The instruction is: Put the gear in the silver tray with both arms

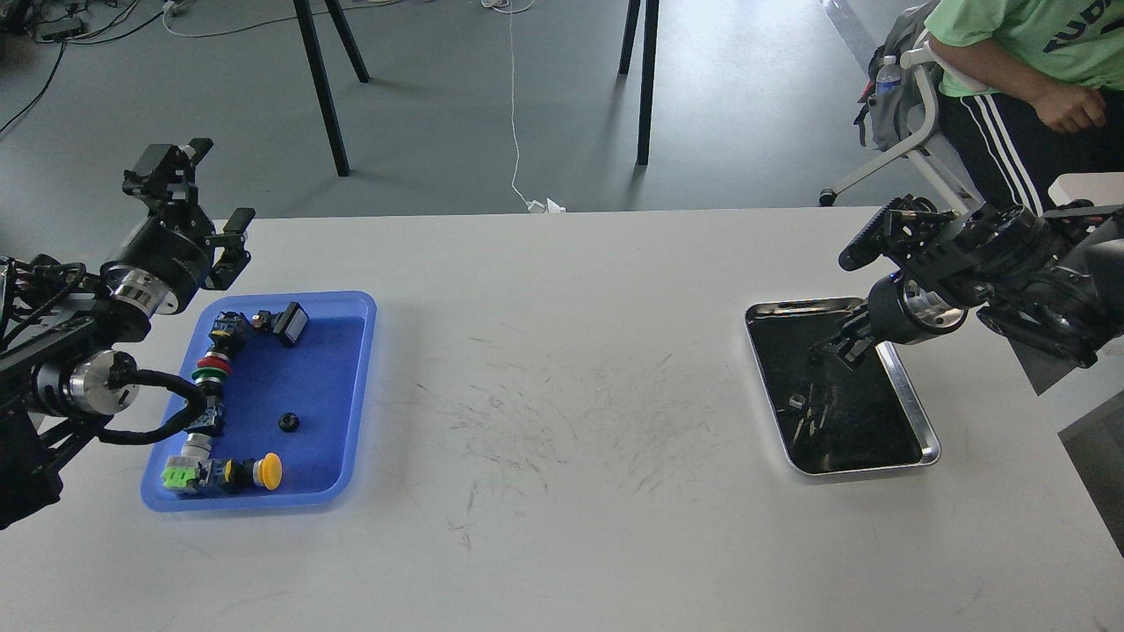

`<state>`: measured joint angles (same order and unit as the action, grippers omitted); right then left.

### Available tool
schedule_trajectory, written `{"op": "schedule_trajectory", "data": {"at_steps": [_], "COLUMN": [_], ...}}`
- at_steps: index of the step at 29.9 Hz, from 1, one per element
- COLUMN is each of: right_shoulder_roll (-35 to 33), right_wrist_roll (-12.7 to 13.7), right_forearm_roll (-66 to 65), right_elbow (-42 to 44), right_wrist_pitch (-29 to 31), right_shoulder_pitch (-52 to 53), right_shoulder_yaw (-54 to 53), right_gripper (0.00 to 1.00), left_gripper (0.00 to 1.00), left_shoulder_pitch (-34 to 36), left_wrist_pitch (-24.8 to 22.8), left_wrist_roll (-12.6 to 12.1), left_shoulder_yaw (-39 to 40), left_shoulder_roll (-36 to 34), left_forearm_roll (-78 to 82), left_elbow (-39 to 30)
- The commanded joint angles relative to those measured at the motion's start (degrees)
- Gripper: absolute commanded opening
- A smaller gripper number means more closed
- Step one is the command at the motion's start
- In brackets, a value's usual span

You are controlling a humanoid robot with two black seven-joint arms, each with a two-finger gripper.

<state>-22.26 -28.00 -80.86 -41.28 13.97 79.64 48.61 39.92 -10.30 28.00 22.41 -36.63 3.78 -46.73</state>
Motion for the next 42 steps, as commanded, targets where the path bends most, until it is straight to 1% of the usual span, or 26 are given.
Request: {"op": "schedule_trajectory", "data": {"at_steps": [1,3,5,6,16,17,18,22,24,26,29,32,37,42], "right_shoulder_roll": [0.1,0.2,0.2,0.2,0.2,0.8,0.8,1.4,2.0,2.2,2.3,2.5,3.4,4.9], "right_wrist_roll": [0.0,0.0,0.0,0.0,0.0,0.0,0.0,0.0,0.0,0.0,0.0,0.0,0.0,0.0], "right_forearm_roll": [0.1,0.4,0.5,0.5,0.5,1.3,1.5,3.5,7.0,10.0,13.3,17.9,28.5,34.3], "right_elbow": [0.1,0.1,-0.1,-0.1,-0.1,1.8,2.3,4.2,5.0,5.8,5.4,5.6,5.9,5.8], "right_wrist_pitch": [0.0,0.0,0.1,0.1,0.1,0.2,0.0,-0.6,-0.6,-0.6,-0.9,-2.6,-4.1,-6.0], "right_shoulder_pitch": [0.2,0.2,0.2,0.2,0.2,-3.4,-4.4,-7.8,-10.3,-12.0,-12.8,-13.3,-13.5,-13.0], "right_shoulder_yaw": [-0.1,-1.1,-3.2,-3.3,-3.3,-22.0,-24.6,-34.6,-40.1,-43.9,-45.9,-47.2,-49.8,-51.2], "right_gripper": [0.61,0.61,0.61,0.61,0.61,0.74,0.74,0.77,0.82,0.84,0.84,0.84,0.86,0.86], "left_gripper": [0.98,0.98,0.99,0.99,0.99,0.99,0.99,0.99,0.99,0.98,0.99,0.99,0.98,0.98], "left_shoulder_pitch": [-0.1,-0.1,-0.3,-0.3,-0.3,-0.5,-0.5,-0.6,-1.0,-1.5,-1.6,-1.6,-3.2,-6.9], "left_wrist_pitch": [-0.2,-0.6,-2.8,-3.1,-3.1,-9.1,-9.5,-8.9,-8.8,-8.6,-8.5,-7.8,-2.1,-1.9], "left_wrist_roll": [0.0,0.0,0.0,0.0,0.0,0.0,0.0,0.0,0.0,0.0,0.0,0.0,0.0,0.0], "left_shoulder_yaw": [-0.1,0.1,0.4,0.4,0.4,1.7,1.7,1.2,1.3,1.5,1.6,2.5,7.8,15.1], "left_shoulder_roll": [-0.3,-0.7,-1.9,-1.9,-1.9,-3.5,-3.5,-3.4,-3.3,-3.4,-3.5,-4.1,-4.6,-3.3], "left_forearm_roll": [0.1,0.0,-0.4,-0.4,-0.4,0.7,0.6,0.7,0.4,0.4,0.1,-0.4,-2.3,-4.8], "left_elbow": [0.0,-0.2,-0.2,-0.3,-0.3,-1.0,-0.7,-1.1,-1.1,-1.2,-1.2,-1.5,-2.2,-2.7]}}
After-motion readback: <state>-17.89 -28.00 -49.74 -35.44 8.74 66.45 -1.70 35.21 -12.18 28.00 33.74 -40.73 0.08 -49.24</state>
